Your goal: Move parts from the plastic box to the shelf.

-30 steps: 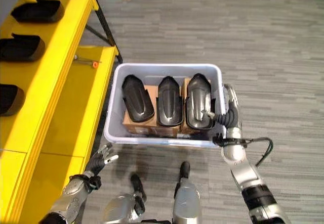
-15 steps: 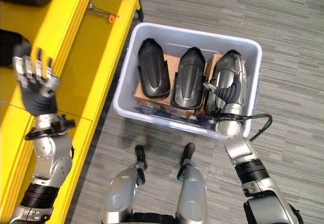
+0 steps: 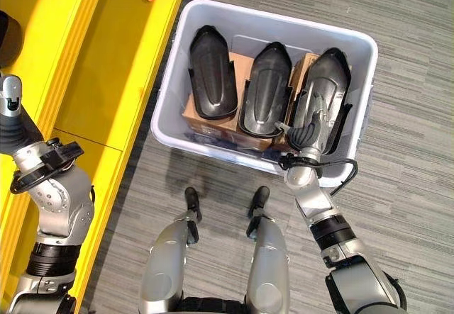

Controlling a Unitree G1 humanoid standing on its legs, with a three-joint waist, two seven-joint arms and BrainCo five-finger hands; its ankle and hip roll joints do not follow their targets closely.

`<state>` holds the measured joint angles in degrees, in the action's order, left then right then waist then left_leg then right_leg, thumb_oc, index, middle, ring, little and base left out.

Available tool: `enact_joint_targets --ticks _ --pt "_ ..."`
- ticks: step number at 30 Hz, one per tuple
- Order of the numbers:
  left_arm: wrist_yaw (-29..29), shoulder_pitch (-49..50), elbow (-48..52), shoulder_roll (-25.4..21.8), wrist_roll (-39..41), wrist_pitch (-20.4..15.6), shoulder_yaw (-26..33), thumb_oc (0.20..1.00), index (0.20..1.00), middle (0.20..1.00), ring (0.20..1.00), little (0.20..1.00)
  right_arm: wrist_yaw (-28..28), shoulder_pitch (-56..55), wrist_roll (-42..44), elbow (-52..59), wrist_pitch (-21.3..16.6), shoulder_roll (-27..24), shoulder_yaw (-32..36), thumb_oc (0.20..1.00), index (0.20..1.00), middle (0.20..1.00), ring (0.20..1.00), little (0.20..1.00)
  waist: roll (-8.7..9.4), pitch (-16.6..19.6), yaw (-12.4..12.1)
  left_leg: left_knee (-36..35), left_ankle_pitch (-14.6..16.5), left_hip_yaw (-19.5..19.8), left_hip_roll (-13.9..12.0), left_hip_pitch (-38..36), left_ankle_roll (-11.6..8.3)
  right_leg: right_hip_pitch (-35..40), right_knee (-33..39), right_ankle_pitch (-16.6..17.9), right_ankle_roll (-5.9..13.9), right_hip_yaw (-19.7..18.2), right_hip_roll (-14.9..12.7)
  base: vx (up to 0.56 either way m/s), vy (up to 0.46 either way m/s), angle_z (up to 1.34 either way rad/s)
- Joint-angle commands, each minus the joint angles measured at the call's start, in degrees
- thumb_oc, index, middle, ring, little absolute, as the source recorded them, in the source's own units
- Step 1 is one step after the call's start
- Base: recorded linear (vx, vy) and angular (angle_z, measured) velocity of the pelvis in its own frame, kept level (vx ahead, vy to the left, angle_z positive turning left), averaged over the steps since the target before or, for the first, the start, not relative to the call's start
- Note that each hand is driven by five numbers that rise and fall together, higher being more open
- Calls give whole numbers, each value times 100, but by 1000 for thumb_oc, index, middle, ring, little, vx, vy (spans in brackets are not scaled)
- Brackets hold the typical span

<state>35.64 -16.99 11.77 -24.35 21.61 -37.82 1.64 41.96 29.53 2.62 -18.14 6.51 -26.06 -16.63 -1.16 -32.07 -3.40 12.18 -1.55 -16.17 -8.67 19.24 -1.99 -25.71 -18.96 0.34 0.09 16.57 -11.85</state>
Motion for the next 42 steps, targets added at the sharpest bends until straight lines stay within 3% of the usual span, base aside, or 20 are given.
enact_joint_targets --ticks 1,4,5,8,9,13,17,24,26,28,29,32,34,36,39,42 --pt "-364 222 539 -160 128 -230 69 1000 1000 1000 1000 1000 234 298 1191 9 -231 258 -64 1000 1000 1000 1000 1000 39 228 -23 52 324 525 -12 243 4 64 -138 -560 344 -513 -67 -40 22 -2" --pt "-485 193 474 -116 242 -193 30 1000 1000 1000 1000 1000 -64 223 1868 -153 -519 435 23 1000 1000 1000 1000 1000 15 228 -10 26 309 492 6 298 3 -7 -141 -552 351 -514 -69 -9 14 -2" --pt "-772 180 473 -103 460 -235 3 1000 1000 1000 1000 1000 -263 184 1779 -222 -595 480 39 1000 1000 1000 1000 1000 11 228 -8 32 309 490 17 333 6 -42 -145 -548 353 -526 -75 -15 23 -5" --pt "-950 198 525 -50 898 -415 -29 1000 1000 1000 1000 1000 -927 191 1826 -139 -401 526 -112 1000 1000 1000 1000 1000 -2 228 -11 15 273 468 29 400 0 -111 -127 -521 361 -542 -71 -9 14 -2" --pt "-864 206 569 2 930 -408 -39 1000 1000 1000 1000 1000 -1164 185 2318 -96 -541 602 -275 1000 1000 1000 1000 1000 0 228 -23 7 258 453 36 413 2 -128 -121 -513 360 -552 -79 0 0 0" --pt "-1075 181 563 39 948 -261 -77 1000 1000 1000 1000 1000 -1565 254 3062 -76 -976 827 -361 1000 1000 1000 1000 1000 28 228 -73 7 305 488 34 355 -62 -39 -124 -586 391 -535 -93 29 -7 0" --pt "-1033 151 539 77 886 -227 -148 1000 1000 1000 1000 1000 -1691 440 3393 -91 -1081 1003 -386 1000 1000 1000 1000 1000 23 228 -129 -10 304 472 24 317 -87 9 -153 -622 400 -479 -111 21 -17 -1" --pt "-1260 44 578 98 954 -28 -217 1000 1000 1000 1000 1000 -1130 801 3126 -123 -1514 977 -146 1000 1000 1000 1000 1000 -20 228 -176 -7 268 468 27 338 -100 11 -184 -617 397 -434 -115 -2 -11 1" --pt "-1269 18 586 86 911 -31 -241 1000 1000 1000 1000 1000 -570 841 2564 -68 -1593 918 -33 1000 1000 1000 1000 1000 -34 228 -156 4 273 460 32 340 -98 6 -194 -614 402 -441 -120 0 0 0" --pt "-1327 -57 614 95 917 -44 -259 1000 1000 1000 1000 1000 597 896 1308 120 -1542 682 352 1000 1000 1000 1000 1000 -94 228 -72 -17 167 398 19 453 -48 -128 -162 -497 357 -455 -88 -54 58 0" --pt "-1368 -62 632 109 999 -37 -269 1000 1000 1000 1000 1000 748 870 1011 196 -1555 625 454 1000 1000 1000 1000 1000 -111 228 -43 -23 172 393 22 450 -43 -136 -157 -495 358 -479 -81 -53 77 -1" --pt "-1122 -121 715 159 889 -28 -328 1000 1000 1000 1000 1000 1414 755 -615 623 -1395 467 781 1000 1000 1000 1000 1000 -167 228 93 -14 213 360 36 460 -30 -196 -164 -506 365 -567 -73 7 91 -12" --pt "-1056 -135 795 184 880 -5 -334 1000 1000 1000 1000 1000 1497 765 -1427 991 -1242 401 883 1000 1000 1000 1000 1000 -217 228 154 -9 234 334 55 446 -23 -223 -185 -514 371 -616 -76 18 69 -16" --pt "-1173 -121 888 219 1022 86 -321 1000 1000 1000 1000 1000 1608 867 -2036 1330 -785 405 835 1000 1000 1000 1000 1000 -284 228 178 -24 251 306 82 389 -27 -198 -192 -534 364 -636 -104 32 56 -6" --pt "-1164 -57 914 210 1055 77 -285 1000 1000 1000 1000 1000 1693 815 -1786 1443 -463 383 830 1000 1000 1000 1000 1000 -307 228 195 -37 260 310 97 350 -38 -178 -198 -545 367 -644 -114 21 27 -2" --pt "-1125 -57 854 184 1132 30 -248 1000 1000 1000 1000 1000 1736 688 -1696 1406 -470 354 791 1000 1000 1000 1000 1000 -346 228 252 -39 270 279 114 316 -25 -185 -181 -513 380 -701 -140 32 71 -6"
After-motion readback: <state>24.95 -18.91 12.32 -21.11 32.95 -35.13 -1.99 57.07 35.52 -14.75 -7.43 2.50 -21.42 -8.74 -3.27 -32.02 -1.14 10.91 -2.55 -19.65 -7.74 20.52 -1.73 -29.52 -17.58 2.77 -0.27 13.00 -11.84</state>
